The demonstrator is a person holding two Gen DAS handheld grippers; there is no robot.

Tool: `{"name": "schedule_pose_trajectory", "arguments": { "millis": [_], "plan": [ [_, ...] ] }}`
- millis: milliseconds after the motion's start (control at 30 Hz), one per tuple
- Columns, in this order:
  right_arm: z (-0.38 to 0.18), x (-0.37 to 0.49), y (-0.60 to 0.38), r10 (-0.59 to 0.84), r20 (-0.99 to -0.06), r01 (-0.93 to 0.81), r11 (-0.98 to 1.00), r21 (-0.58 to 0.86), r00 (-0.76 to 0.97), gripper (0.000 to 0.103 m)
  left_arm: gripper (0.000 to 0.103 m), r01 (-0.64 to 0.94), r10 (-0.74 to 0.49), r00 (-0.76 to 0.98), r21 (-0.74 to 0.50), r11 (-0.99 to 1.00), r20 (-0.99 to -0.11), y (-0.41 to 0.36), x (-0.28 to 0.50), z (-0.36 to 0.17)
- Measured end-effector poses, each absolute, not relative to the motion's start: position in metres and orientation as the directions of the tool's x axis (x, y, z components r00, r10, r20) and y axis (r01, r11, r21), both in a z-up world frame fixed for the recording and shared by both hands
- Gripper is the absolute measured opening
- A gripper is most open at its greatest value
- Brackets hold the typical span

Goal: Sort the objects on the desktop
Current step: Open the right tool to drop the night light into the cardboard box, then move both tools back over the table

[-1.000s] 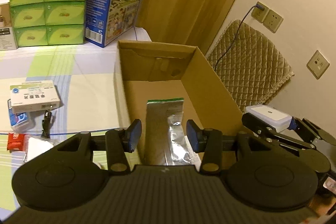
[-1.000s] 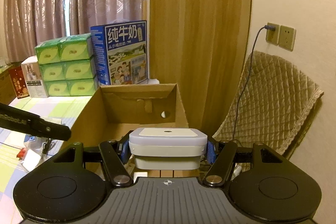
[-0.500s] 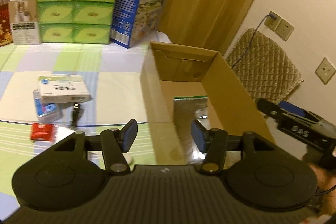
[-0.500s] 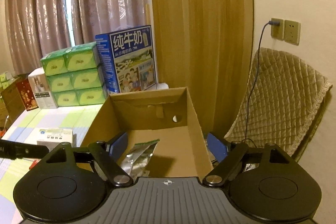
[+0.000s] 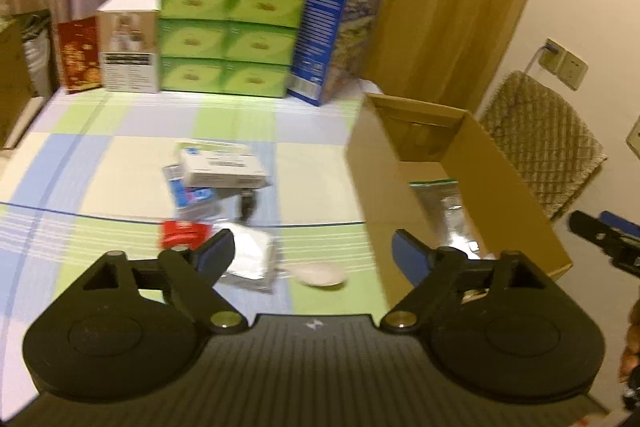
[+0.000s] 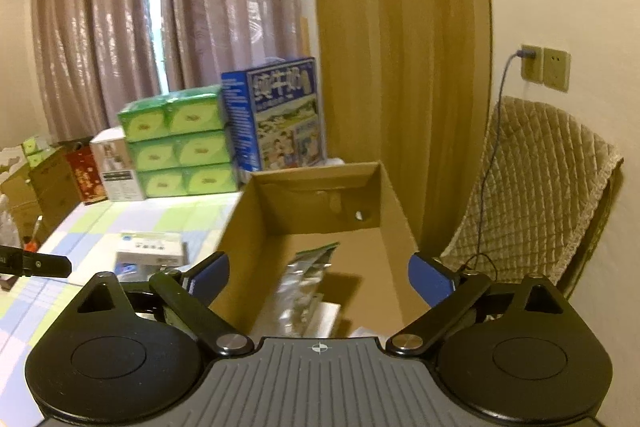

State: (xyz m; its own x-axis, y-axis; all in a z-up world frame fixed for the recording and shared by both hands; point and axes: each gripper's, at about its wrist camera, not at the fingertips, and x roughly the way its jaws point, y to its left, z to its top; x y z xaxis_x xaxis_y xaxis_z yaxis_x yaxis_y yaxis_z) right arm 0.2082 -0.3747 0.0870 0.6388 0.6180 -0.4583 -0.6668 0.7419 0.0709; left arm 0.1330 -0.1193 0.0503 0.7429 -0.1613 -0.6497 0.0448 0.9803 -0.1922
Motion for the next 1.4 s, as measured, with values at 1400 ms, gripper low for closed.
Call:
{"name": "schedule_pose_trajectory", "arguments": {
  "millis": [1400],
  "plan": [
    [0.06, 0.128, -0.197, 0.71, -0.54, -0.836, 0.548, 0.02, 0.452, 0.101, 0.102, -0.071, 0.02, 0.734, -0.048, 0.996, -0.679, 0.019, 0.102, -0.005]
  ]
}}
